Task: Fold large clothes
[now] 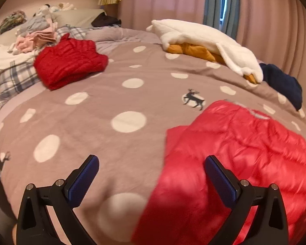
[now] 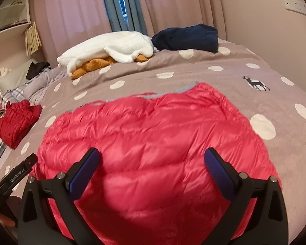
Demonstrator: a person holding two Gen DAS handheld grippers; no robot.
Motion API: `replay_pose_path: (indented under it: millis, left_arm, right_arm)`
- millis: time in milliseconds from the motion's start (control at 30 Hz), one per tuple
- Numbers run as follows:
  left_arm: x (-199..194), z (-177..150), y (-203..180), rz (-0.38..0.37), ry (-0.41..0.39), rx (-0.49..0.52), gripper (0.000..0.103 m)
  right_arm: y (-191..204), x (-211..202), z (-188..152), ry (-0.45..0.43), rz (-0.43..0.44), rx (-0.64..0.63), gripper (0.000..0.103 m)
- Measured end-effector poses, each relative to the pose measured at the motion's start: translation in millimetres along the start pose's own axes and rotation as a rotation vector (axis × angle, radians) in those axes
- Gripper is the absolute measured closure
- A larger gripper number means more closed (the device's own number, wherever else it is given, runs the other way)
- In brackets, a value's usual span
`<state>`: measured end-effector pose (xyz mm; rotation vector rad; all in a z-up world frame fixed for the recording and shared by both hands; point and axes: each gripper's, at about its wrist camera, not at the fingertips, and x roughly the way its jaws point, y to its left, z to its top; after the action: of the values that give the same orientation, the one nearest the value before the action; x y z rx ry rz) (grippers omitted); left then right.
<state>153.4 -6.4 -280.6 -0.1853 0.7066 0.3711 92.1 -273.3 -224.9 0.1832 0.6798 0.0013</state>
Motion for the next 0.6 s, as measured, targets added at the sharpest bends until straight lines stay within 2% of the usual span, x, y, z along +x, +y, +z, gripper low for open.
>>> replay_pose_path:
  millis: [333,500,600]
  left_arm:
    - [-0.5,-13.4,16.4,0.022,0.021,-0.004,0.0]
    - [1.9,-16.4,33.7,0.026,0.055,-0.062,0.0]
    - [2.7,-20.2,43.5,-0.018,0.097,-0.124,0.0]
  right_arm:
    - [8.6,8.3,-11.2,0.033,0.001,-0.013,0.0]
    - [10.8,13.1,-14.3,0.037,0.006,-0.018,0.0]
    - [8.5,18.0,-16.3,0.04,0.018,-0.005,0.0]
